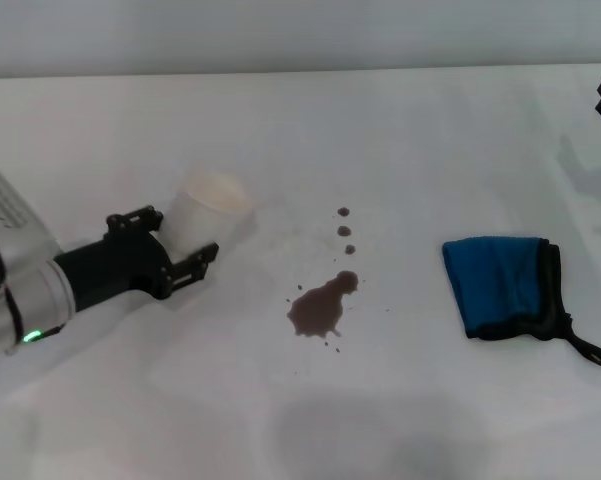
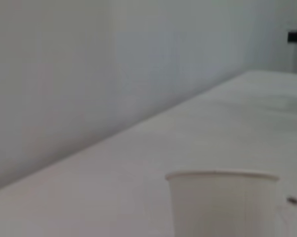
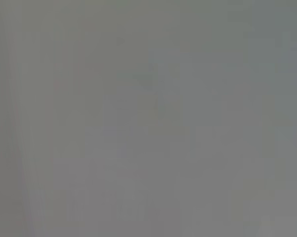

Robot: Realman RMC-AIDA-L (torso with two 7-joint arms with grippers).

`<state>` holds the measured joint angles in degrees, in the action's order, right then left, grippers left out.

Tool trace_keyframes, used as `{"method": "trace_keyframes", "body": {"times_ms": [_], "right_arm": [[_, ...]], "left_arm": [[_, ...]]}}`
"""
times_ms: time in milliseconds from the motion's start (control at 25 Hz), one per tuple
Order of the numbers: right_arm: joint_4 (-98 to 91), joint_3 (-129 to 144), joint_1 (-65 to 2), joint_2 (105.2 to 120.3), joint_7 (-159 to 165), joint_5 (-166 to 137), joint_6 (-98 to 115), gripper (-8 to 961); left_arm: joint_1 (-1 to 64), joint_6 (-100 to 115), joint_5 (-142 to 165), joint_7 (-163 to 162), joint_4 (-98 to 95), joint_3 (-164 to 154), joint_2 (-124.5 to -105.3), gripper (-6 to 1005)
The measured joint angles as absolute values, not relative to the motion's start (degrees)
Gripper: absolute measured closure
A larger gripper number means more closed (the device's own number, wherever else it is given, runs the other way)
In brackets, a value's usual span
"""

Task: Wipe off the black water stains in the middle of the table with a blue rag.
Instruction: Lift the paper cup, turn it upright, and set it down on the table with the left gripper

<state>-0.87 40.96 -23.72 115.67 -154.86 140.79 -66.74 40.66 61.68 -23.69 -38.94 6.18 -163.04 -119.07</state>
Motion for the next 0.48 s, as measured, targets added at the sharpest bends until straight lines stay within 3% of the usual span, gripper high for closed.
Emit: {"method": "trace_keyframes", "body": {"times_ms": [480], "right_arm": [[-0.9, 41.0, -23.1, 115.6, -154.9, 140.7, -67.3, 107]], "left_arm": [[40.6, 57.1, -22.3, -35.6, 3.3, -163.0, -119.09, 357]]}}
